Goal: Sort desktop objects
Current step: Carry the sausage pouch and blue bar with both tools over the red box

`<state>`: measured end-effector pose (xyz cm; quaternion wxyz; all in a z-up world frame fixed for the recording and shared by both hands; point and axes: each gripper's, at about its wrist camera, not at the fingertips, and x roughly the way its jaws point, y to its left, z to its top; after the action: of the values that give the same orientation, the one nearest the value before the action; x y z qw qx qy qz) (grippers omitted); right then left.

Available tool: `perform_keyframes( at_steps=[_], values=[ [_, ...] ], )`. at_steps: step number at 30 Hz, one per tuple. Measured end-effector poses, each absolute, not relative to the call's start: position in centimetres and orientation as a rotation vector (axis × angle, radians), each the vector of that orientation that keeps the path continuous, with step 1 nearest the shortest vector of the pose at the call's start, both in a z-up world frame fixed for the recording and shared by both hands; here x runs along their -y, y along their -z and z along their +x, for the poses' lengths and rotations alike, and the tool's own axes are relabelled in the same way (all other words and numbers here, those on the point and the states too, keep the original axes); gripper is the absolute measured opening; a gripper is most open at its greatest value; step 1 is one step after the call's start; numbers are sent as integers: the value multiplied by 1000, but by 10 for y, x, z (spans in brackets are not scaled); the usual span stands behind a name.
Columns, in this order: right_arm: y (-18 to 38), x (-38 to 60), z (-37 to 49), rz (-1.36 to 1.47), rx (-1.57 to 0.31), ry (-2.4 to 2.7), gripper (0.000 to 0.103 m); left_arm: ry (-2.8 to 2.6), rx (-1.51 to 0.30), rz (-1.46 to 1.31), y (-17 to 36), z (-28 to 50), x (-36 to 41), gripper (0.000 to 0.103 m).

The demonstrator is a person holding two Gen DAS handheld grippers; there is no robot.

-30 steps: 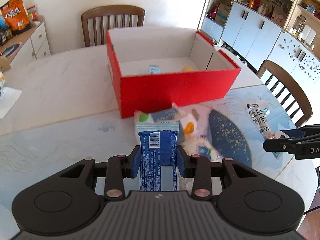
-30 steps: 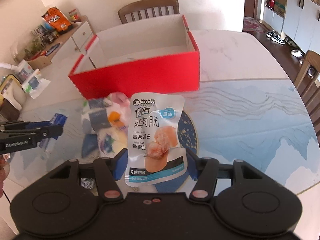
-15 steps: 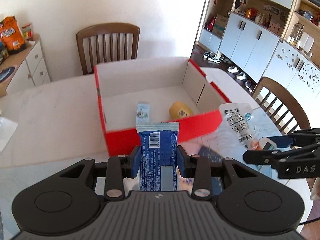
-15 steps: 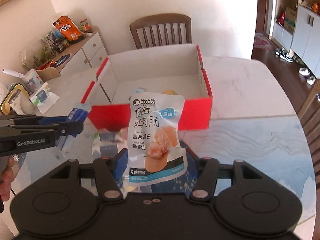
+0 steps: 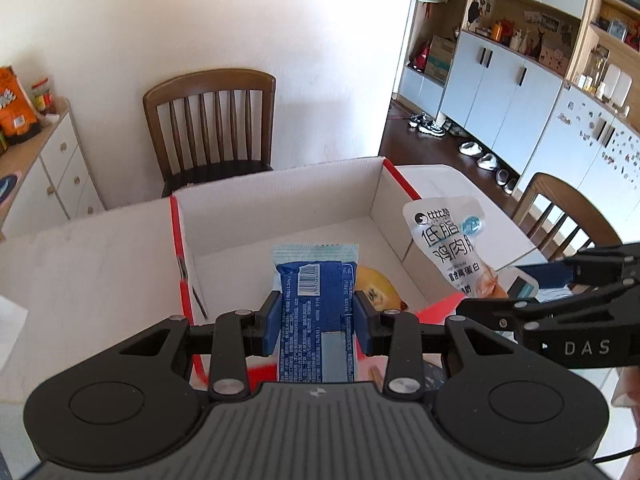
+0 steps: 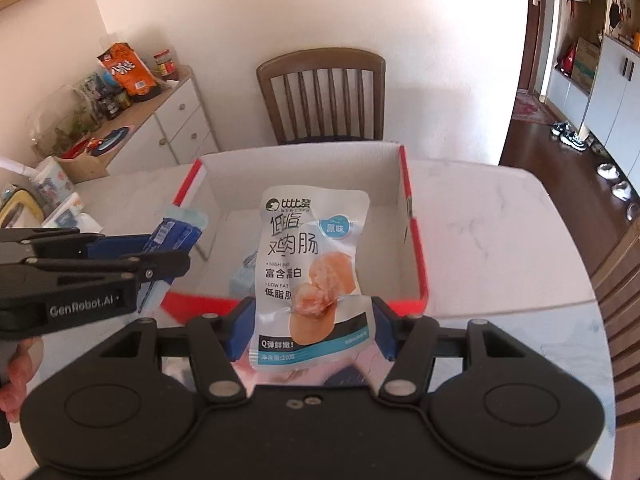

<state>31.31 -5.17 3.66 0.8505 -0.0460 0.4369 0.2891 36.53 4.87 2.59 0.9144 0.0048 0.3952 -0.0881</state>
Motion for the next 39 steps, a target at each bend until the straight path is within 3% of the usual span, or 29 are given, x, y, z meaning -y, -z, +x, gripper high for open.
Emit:
perform_keyframes(
  at_steps=[10, 25, 39],
  values=[
    [-26, 28, 347, -152, -937, -588, 59, 179, -829, 22, -25, 413, -48, 35],
    [-2, 4, 389, -168, -950, -585, 59, 142, -895, 18, 22, 461, -60, 36],
    [37, -16, 421, -185, -1085, -539, 59, 149, -995, 35, 57, 491, -61, 36]
  ],
)
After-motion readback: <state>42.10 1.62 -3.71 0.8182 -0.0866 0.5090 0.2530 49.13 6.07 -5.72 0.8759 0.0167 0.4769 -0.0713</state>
